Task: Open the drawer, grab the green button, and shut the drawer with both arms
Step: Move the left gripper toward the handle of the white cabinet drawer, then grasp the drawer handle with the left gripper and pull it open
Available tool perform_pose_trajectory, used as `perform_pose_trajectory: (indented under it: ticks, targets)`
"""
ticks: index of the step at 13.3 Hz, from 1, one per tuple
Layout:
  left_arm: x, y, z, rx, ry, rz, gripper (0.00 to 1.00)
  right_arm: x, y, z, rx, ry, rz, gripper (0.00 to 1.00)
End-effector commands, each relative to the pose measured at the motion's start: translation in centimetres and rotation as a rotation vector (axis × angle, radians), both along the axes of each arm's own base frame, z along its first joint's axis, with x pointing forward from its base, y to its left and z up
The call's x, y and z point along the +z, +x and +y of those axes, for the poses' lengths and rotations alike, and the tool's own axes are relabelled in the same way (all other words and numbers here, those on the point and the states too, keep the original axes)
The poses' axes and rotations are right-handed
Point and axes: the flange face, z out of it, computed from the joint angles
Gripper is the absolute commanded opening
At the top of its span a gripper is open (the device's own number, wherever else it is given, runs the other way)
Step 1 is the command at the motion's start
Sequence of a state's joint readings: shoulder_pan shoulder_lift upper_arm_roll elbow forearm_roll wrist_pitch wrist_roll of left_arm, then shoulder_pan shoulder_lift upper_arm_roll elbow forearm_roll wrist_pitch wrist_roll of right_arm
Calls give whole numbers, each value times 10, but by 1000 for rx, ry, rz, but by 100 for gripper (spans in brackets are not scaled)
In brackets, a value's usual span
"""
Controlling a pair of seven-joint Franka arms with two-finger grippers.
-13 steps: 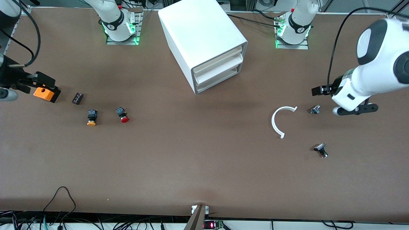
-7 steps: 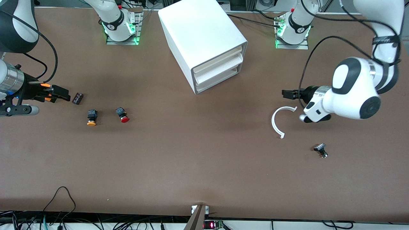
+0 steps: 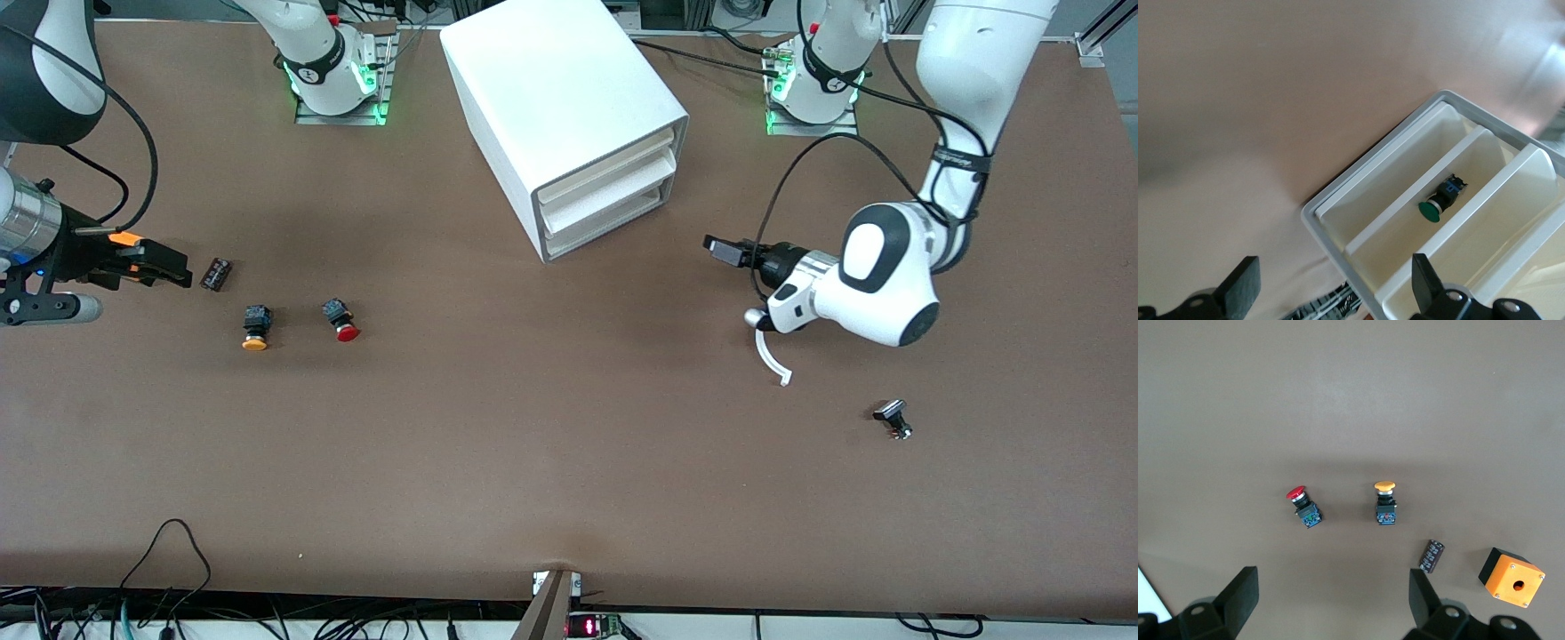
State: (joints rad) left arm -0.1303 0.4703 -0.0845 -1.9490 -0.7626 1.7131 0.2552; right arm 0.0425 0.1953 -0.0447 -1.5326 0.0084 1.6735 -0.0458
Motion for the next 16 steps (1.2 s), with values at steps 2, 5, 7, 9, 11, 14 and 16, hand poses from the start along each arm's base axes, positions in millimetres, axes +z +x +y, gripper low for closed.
perform_pose_trajectory:
  ticks: [2, 5, 7, 9, 11, 14, 16]
  targets:
    - [-51, -35, -21, -62, -166, -96, 100, -20, 3, -3, 17, -15, 30, 100]
    - [-59, -63, -69, -87, -224, -68, 100, -39, 6, -2, 196, -1, 18, 100]
    - [-62, -76, -91, -106, -225, -69, 100, -50, 10, 0, 259, 4, -27, 100]
    - [-67, -86, -102, -103, -228, -58, 99, -57, 15, 8, 370, 8, -58, 100]
    - [-74, -98, -108, -89, -232, -31, 93, -65, 17, 22, 446, 15, -65, 100]
    - [-87, -116, -117, -59, -250, 11, 82, -72, 20, 32, 574, 23, -66, 100]
    - [-88, -124, -124, -66, -252, 20, 66, -76, 23, 33, 718, 23, -83, 100]
